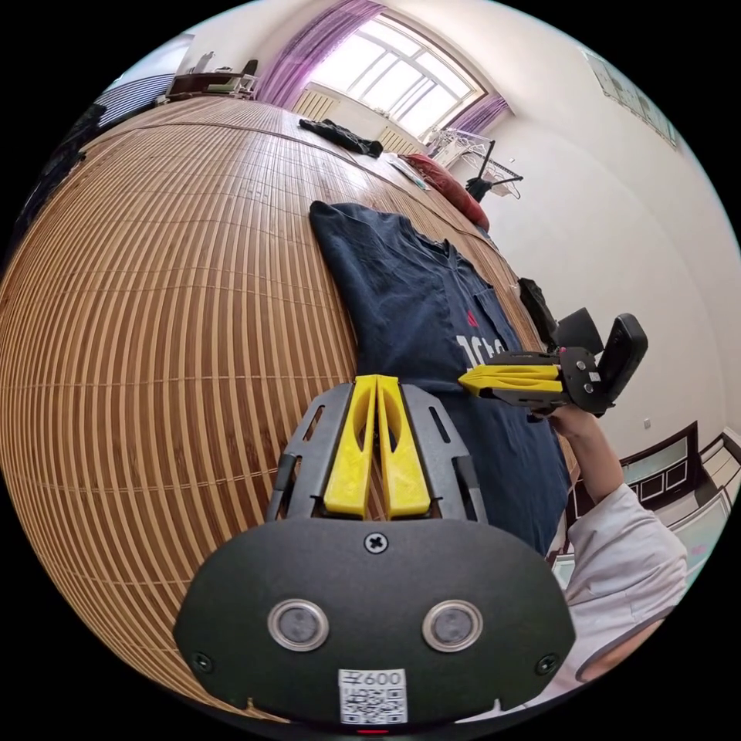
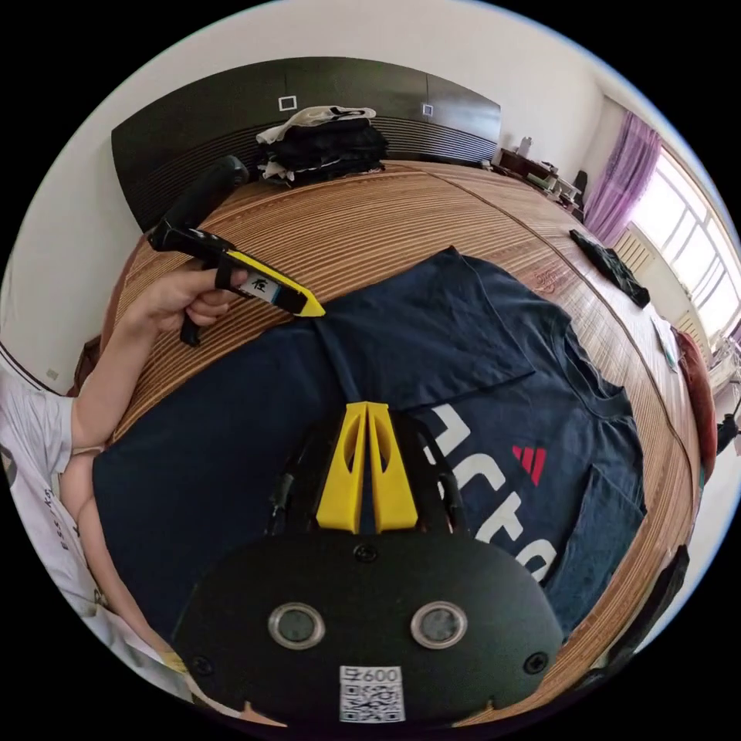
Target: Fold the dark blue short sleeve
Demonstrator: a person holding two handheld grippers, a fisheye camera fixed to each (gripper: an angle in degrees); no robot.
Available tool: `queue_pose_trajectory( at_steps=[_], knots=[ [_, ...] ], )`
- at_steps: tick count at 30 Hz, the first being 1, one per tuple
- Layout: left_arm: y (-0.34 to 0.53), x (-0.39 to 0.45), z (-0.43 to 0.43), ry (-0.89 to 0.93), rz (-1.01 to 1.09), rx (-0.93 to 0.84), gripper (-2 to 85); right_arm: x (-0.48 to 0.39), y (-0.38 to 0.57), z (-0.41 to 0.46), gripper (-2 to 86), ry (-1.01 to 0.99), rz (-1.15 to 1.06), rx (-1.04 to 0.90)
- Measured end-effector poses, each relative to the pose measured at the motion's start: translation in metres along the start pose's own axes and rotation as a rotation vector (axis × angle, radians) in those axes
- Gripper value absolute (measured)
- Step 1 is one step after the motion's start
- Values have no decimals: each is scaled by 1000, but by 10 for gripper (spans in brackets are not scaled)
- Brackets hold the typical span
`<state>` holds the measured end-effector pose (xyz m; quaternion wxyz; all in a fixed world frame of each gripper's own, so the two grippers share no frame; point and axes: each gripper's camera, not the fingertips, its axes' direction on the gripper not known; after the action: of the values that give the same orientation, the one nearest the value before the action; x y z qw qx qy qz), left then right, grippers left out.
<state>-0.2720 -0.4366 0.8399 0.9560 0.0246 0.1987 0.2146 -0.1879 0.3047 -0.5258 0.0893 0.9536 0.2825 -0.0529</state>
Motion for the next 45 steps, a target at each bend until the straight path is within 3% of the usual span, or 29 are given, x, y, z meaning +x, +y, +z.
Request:
queue_pose_trajectory(
  at_steps=[4,9,14,17,24,26,28,32,36,45],
  knots=[
    [0,0,-1,-4,1,0,0,20,15,-24,-8,30,61,1],
    [0,1,-1,-11,5,0,0,34,-23,-41,-8,55,69,162],
    [1,0,-2,-8,4,0,-1,44,-94,6,-8,-253,23,104],
    [1,0,-3,-9,4,1,0,63,-101,22,-8,-309,54,26],
    [1,-1,-4,-3,3,1,0,175,-58,-12,-8,-127,400,89],
    [1,-1,-4,-4,4,1,0,193,-53,-28,-8,48,530,120],
    [1,-1,-4,-5,4,1,0,184,-65,-33,-8,106,476,154],
    [1,-2,-5,-2,3,1,0,138,-121,-15,-8,-61,290,217],
    [1,-3,-5,2,2,1,0,120,-176,19,-8,-103,196,185],
    [1,-2,-6,-7,8,0,0,143,-210,50,-8,-98,365,173]
  ],
)
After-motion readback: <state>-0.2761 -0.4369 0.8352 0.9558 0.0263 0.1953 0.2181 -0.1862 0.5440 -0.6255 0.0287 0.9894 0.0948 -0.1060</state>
